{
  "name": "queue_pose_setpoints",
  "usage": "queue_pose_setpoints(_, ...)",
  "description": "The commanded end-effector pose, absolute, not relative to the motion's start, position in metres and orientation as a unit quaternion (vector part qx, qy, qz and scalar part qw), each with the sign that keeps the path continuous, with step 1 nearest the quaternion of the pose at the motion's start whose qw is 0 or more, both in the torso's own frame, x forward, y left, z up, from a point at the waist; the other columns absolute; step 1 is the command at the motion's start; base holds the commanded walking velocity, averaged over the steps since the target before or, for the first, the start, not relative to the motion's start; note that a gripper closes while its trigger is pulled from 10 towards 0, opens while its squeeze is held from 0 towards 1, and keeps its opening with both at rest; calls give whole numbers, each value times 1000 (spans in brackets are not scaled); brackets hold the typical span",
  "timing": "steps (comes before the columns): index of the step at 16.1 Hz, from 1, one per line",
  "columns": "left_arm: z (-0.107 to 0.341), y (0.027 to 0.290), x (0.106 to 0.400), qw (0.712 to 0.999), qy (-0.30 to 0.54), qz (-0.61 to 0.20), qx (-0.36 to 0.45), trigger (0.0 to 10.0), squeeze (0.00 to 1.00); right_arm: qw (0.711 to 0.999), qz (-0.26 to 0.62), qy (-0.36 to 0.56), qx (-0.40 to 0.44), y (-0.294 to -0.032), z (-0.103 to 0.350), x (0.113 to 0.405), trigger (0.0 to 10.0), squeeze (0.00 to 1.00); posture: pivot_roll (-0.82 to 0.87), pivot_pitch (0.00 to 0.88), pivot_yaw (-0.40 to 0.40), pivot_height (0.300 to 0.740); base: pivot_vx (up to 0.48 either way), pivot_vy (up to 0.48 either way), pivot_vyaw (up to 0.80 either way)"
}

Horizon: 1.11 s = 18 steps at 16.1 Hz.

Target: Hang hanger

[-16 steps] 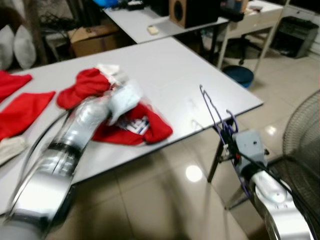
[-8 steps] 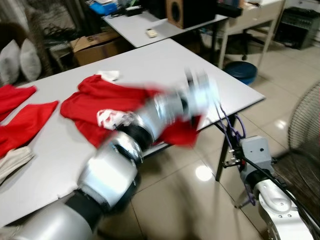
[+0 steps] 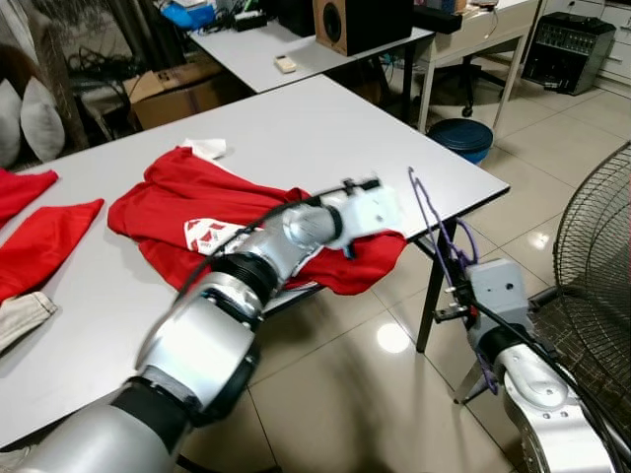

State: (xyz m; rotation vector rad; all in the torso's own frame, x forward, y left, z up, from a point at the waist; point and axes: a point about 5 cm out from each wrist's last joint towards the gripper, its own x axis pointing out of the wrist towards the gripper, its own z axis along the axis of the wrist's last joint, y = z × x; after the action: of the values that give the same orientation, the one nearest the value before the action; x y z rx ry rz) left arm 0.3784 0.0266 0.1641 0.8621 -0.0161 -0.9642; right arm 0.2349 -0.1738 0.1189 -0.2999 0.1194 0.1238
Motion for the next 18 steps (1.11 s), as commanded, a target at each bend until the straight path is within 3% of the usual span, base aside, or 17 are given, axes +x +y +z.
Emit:
queue_pose_setpoints(1, 161, 41, 382, 794, 30, -451, 407, 10000, 1000, 984, 70, 64, -148, -171, 118, 237, 10000, 0, -302, 0, 121, 740, 0, 0, 0)
queue_pose_setpoints(2, 161, 41, 382, 794, 30, -451, 407, 10000, 1000, 984, 70, 64, -148, -171, 118, 237, 10000, 0, -302, 0, 121, 740, 0, 0, 0)
queue_pose_setpoints(4, 155, 66, 383, 786, 75, -469, 395, 10000, 1000, 985, 67, 65, -148, -172, 118, 235, 10000, 0, -309, 0, 132, 740, 0, 0, 0)
queue_pose_setpoints(6, 152, 90, 381, 814, 96, -488, 300, 10000, 1000, 985, 59, 68, -146, -175, 116, 231, 10000, 0, -306, 0, 134, 740, 0, 0, 0)
queue_pose_setpoints(7, 152, 90, 381, 814, 96, -488, 300, 10000, 1000, 985, 59, 68, -146, -175, 116, 231, 10000, 0, -306, 0, 134, 740, 0, 0, 0)
queue_pose_setpoints(8, 142, 102, 374, 811, 112, -508, 268, 10000, 918, 985, 58, 70, -145, -176, 116, 229, 10000, 0, -303, 0, 129, 740, 0, 0, 0)
queue_pose_setpoints(9, 131, 123, 363, 803, 128, -529, 244, 10000, 82, 985, 59, 71, -146, -176, 116, 228, 10000, 0, -293, 0, 122, 740, 0, 0, 0)
queue_pose_setpoints(12, 117, 153, 343, 789, 165, -540, 243, 10000, 0, 985, 63, 74, -146, -176, 115, 228, 10000, 0, -281, 0, 113, 740, 0, 0, 0)
queue_pose_setpoints(15, 107, 167, 334, 813, 213, -496, 220, 10000, 0, 984, 69, 75, -146, -174, 114, 229, 10000, 0, -275, 0, 106, 740, 0, 0, 0)
queue_pose_setpoints(16, 108, 172, 335, 840, 218, -453, 206, 6196, 0, 984, 72, 75, -147, -174, 114, 228, 10000, 0, -276, 0, 105, 740, 0, 0, 0)
queue_pose_setpoints(17, 110, 173, 335, 849, 215, -439, 201, 4667, 0, 984, 72, 76, -147, -175, 114, 228, 10000, 0, -276, 0, 105, 740, 0, 0, 0)
queue_pose_setpoints(18, 112, 174, 335, 853, 211, -432, 201, 4667, 0, 984, 72, 76, -147, -175, 114, 227, 10000, 0, -276, 0, 106, 740, 0, 0, 0)
